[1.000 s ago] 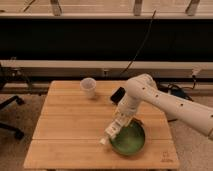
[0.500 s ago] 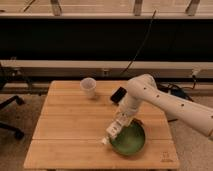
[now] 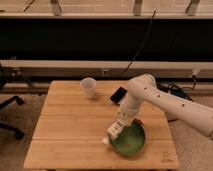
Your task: Place the bottle in the ceramic bowl
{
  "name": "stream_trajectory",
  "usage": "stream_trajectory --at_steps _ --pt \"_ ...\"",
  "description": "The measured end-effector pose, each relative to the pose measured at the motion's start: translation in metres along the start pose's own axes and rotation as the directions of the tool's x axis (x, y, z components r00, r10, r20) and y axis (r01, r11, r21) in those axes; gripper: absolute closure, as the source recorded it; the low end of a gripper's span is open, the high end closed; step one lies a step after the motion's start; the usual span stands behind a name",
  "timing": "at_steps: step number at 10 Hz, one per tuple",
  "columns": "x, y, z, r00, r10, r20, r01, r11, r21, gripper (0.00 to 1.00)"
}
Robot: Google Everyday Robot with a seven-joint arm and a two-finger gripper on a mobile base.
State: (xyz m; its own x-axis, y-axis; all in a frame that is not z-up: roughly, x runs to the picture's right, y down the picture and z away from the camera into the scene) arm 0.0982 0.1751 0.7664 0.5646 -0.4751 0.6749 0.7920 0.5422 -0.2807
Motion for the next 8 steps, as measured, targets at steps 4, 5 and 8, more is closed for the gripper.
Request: stream_trajectory --at_steps 4,5,8 --pt "0.002 0.009 -0.011 0.999 0.043 -0.029 -0.042 0.999 0.011 0.26" --pt "0.002 0.012 -0.014 0.998 0.051 -0.037 -0.051 0.999 0.013 0.21" --pt "0.006 0.022 -0.026 0.995 0.082 -0.061 -0.080 0.997 0.020 0.20"
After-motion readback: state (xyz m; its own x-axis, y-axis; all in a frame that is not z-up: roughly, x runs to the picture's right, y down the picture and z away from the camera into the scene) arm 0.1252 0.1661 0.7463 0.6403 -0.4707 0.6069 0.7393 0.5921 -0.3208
